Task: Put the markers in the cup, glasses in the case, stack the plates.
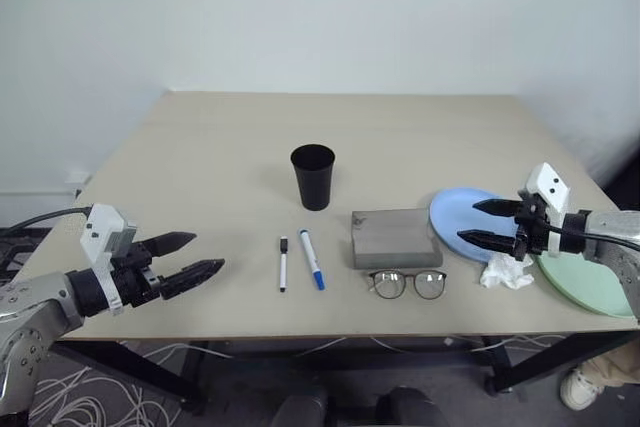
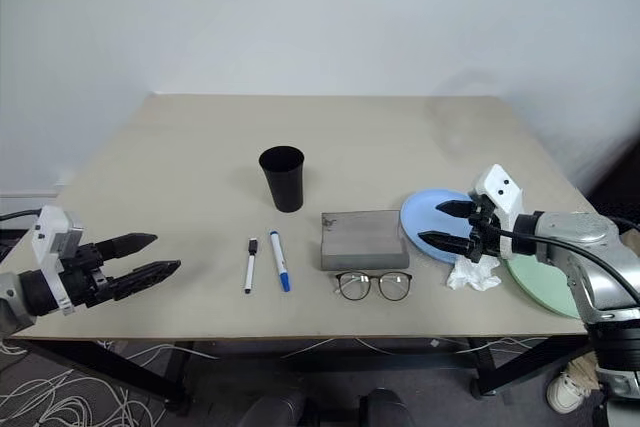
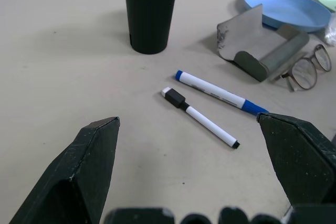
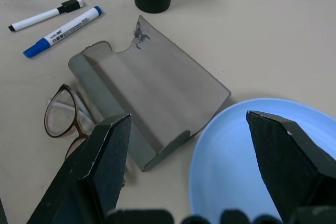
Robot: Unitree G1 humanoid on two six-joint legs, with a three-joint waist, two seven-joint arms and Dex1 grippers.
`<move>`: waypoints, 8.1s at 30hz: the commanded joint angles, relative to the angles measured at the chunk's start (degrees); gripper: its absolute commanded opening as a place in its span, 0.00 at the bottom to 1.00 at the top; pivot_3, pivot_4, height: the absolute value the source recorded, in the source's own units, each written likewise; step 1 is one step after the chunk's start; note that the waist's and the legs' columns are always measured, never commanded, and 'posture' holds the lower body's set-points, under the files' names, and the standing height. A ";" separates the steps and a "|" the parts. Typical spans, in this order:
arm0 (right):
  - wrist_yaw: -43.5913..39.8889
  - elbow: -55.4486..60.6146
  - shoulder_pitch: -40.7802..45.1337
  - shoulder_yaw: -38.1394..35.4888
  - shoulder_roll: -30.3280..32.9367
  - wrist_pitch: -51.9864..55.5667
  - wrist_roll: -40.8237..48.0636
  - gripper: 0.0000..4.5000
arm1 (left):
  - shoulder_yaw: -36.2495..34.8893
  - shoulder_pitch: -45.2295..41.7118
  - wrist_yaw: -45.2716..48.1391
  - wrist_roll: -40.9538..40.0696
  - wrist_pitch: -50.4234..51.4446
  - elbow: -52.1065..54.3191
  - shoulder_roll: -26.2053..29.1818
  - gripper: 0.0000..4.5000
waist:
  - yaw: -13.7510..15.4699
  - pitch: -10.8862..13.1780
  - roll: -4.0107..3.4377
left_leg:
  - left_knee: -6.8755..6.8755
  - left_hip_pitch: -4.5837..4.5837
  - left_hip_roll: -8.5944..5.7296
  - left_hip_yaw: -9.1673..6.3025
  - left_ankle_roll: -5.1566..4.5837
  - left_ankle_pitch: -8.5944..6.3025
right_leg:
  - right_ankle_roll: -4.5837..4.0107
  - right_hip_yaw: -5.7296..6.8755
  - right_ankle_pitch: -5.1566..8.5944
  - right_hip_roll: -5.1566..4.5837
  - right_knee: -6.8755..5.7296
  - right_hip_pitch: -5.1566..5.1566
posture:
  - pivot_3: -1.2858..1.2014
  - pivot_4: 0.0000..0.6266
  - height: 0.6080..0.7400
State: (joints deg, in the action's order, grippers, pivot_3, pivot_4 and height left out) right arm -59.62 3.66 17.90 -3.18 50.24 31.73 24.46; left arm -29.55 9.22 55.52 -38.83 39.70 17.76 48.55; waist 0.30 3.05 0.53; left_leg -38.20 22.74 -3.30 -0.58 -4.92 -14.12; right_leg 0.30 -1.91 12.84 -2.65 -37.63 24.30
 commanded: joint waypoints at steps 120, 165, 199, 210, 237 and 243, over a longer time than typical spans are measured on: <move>33.28 -72.28 13.92 -28.26 8.60 -15.02 -5.62 0.01 | 25.35 -30.93 2.20 2.78 -3.24 -2.24 -7.57 1.00 | -0.41 -0.09 -0.32 | -0.27 -0.22 -0.05 0.02 -0.41 0.26 | 0.48 0.40 0.18 -0.17 0.13 -0.87 | 0.52 0.00 0.93; 35.97 -25.31 12.01 -24.36 -11.59 21.60 3.45 0.01 | 25.21 -30.59 3.69 3.76 -3.14 -3.52 -6.48 1.00 | -0.12 -0.07 -0.73 | -0.05 -0.07 -0.08 -0.02 -0.47 0.22 | 0.26 0.40 -0.01 -0.25 0.34 -0.69 | 0.52 0.00 0.93; 37.34 -30.26 11.97 -22.80 -11.52 18.20 1.66 0.06 | 25.66 -31.47 4.16 4.10 -3.50 -4.20 -6.56 1.00 | -0.33 -0.07 -0.75 | 0.01 -0.08 -0.08 -0.03 -0.47 0.22 | 0.28 0.42 -0.01 -0.22 0.46 -0.73 | 0.52 0.00 0.93; 30.72 -28.83 11.68 -18.56 -7.42 14.68 -0.69 0.73 | 25.89 -31.73 4.28 4.48 -3.95 -4.71 -6.95 1.00 | -0.27 -0.05 -0.82 | 0.12 -0.07 -0.09 -0.03 -0.48 0.22 | 0.37 0.43 -0.08 -0.23 0.62 -0.74 | 0.52 0.00 0.93; 5.97 -1.51 -13.88 -6.59 3.80 9.73 -2.28 0.73 | 25.19 -31.29 3.84 4.18 -3.22 -4.31 -6.40 1.00 | -0.07 -0.07 -0.83 | 0.09 -0.01 -0.05 -0.07 -0.58 0.13 | 0.49 0.45 -0.09 -0.30 0.84 -0.78 | 0.52 0.00 0.93; 8.07 -2.20 -13.96 -4.40 2.67 6.80 -5.64 0.73 | 25.03 -31.13 3.51 4.02 -3.03 -4.04 -6.30 1.00 | -0.05 -0.08 -0.80 | 0.09 -0.09 -0.02 -0.06 -0.58 0.13 | 0.72 0.48 0.02 -0.31 0.84 -0.80 | 0.52 0.00 0.93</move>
State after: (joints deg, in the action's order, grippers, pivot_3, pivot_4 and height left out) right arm -52.18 0.85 3.55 -7.46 52.98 39.83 19.51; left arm -3.14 -21.18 59.24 -34.27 36.96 12.02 41.47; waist 0.25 2.98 -0.27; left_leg -38.11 22.66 -3.32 -0.64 -5.50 -13.99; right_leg 1.04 -1.42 12.87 -2.97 -36.79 23.50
